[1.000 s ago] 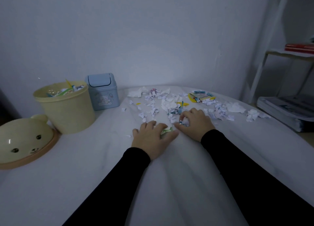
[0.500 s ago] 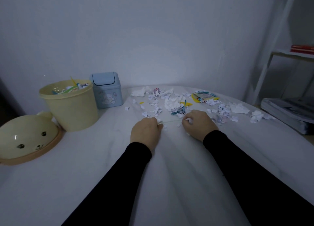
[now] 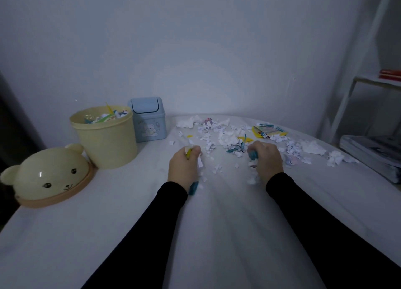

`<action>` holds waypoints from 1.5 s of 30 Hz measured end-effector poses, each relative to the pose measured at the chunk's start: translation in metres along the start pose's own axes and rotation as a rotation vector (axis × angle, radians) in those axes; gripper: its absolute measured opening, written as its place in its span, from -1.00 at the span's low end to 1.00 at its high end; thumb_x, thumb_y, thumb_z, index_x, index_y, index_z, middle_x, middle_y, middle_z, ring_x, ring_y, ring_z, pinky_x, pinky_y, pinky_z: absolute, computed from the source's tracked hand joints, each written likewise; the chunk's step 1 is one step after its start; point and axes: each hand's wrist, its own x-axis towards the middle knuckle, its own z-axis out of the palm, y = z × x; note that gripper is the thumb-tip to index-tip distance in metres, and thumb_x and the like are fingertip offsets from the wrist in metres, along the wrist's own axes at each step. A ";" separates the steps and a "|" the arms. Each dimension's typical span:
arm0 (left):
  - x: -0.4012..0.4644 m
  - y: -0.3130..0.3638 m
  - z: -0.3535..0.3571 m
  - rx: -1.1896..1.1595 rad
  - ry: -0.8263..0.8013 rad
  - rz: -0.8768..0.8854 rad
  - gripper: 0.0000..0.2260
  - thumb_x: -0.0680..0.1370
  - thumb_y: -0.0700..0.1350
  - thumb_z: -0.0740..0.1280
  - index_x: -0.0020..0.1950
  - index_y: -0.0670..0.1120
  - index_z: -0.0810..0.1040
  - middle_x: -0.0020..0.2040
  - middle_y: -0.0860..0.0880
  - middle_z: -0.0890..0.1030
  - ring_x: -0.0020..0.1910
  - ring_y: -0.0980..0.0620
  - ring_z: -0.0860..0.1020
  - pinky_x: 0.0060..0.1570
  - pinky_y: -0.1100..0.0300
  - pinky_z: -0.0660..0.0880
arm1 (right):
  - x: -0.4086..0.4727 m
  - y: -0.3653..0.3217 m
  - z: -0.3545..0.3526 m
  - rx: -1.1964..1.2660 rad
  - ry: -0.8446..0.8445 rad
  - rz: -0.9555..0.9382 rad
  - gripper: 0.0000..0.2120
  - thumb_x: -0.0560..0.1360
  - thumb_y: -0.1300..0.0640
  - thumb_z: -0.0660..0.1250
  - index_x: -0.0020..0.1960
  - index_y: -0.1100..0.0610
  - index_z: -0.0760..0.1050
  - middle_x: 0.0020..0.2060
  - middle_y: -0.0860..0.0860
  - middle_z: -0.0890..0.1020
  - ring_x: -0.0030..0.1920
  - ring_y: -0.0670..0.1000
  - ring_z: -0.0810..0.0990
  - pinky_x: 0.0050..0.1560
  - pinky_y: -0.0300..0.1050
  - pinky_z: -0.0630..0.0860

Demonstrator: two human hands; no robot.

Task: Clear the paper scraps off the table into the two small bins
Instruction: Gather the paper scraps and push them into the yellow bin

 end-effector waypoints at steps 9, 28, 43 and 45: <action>-0.007 0.003 -0.029 -0.030 0.086 0.005 -0.64 0.65 -0.02 0.08 -0.33 -0.11 0.32 -0.32 -0.07 0.44 -0.21 -0.07 0.43 -0.17 0.12 0.29 | -0.003 -0.045 0.043 0.464 0.169 0.308 -0.68 0.49 0.10 0.27 -0.37 0.10 0.24 -0.42 0.09 0.29 -0.38 0.05 0.29 -0.37 -0.23 0.26; 0.121 0.043 -0.214 0.149 0.298 0.246 -0.66 0.60 -0.01 0.11 -0.35 -0.10 0.28 -0.39 -0.01 0.39 -0.36 -0.01 0.34 -0.32 0.11 0.27 | 0.057 -0.250 0.218 0.660 -0.184 0.000 -0.79 0.44 0.15 0.30 -0.33 0.14 0.33 -0.41 0.10 0.33 -0.41 0.02 0.30 -0.33 -0.13 0.26; 0.150 0.001 -0.218 0.442 0.160 0.199 -0.70 0.58 -0.01 0.04 -0.09 -0.13 0.49 -0.08 -0.07 0.51 -0.05 -0.06 0.43 -0.13 0.17 0.24 | 0.075 -0.222 0.263 0.126 -0.483 -0.391 -0.85 0.60 0.17 0.12 -0.10 0.08 0.41 -0.15 0.00 0.48 -0.09 -0.05 0.39 -0.20 -0.37 0.32; 0.146 0.004 -0.220 0.420 0.171 0.220 -0.72 0.61 -0.13 0.03 -0.02 -0.21 0.49 0.03 -0.14 0.54 0.00 -0.10 0.44 -0.07 0.12 0.31 | 0.074 -0.219 0.261 0.209 -0.518 -0.346 -0.81 0.56 0.18 0.18 -0.21 0.11 0.48 -0.21 0.05 0.53 -0.15 -0.01 0.44 -0.14 -0.25 0.39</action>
